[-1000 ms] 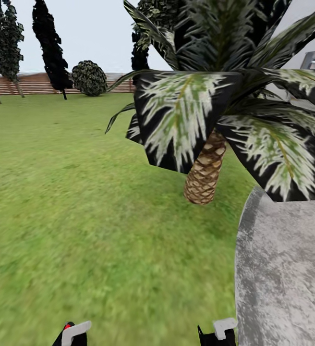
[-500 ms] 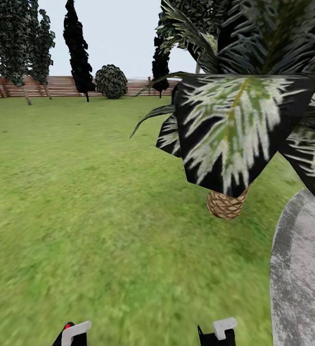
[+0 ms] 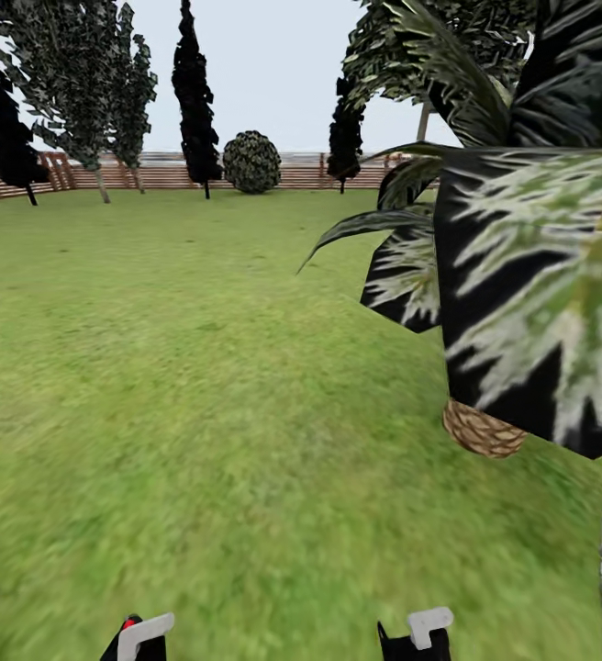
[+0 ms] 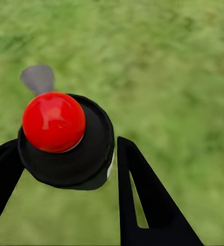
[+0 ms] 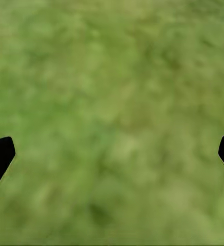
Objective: In the garden, pick up the pesticide atomizer on the floor and spray pesticide onto both trees until each tree trunk is fully covered.
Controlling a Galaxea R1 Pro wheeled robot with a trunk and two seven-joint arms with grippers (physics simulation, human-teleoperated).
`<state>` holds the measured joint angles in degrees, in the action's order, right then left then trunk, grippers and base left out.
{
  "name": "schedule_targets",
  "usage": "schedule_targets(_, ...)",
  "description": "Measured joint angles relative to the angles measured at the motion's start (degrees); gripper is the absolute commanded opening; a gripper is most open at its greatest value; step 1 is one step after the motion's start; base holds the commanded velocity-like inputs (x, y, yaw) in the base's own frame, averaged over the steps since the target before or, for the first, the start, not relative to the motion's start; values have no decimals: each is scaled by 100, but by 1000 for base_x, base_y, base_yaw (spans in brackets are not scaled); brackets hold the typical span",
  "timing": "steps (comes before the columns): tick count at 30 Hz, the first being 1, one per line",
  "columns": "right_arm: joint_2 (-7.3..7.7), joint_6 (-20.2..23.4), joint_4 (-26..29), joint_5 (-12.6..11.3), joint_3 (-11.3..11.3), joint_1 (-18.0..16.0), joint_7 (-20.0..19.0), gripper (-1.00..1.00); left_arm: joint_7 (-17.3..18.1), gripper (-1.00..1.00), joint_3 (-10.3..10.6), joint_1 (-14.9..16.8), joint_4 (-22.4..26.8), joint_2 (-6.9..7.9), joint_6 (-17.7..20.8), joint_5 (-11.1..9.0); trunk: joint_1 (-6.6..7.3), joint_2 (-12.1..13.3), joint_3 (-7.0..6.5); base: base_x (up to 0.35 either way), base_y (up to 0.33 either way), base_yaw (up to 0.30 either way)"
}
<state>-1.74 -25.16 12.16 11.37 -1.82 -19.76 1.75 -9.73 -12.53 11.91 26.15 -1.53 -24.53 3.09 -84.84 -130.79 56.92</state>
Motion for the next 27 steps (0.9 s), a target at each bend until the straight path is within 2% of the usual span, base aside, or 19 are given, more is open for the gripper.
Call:
schedule_targets(10, -2, 0, 0, 0, 0, 0, 0, 100, -1, -100, -2, 0, 0, 8, 1, -15, 0, 0, -60, 335, 39, 218)
schedule_targets(22, 0, 2, 0, 1, 0, 0, 0, 100, -2, -100, -1, 0, 1, 9, 0, -32, 0, 0, -133, 305, 167, 218)
schedule_targets(27, 0, 0, 0, 0, 0, 0, 0, 100, -1, -100, -1, 0, 0, 4, 0, -30, 0, 0, -163, 328, 56, 218)
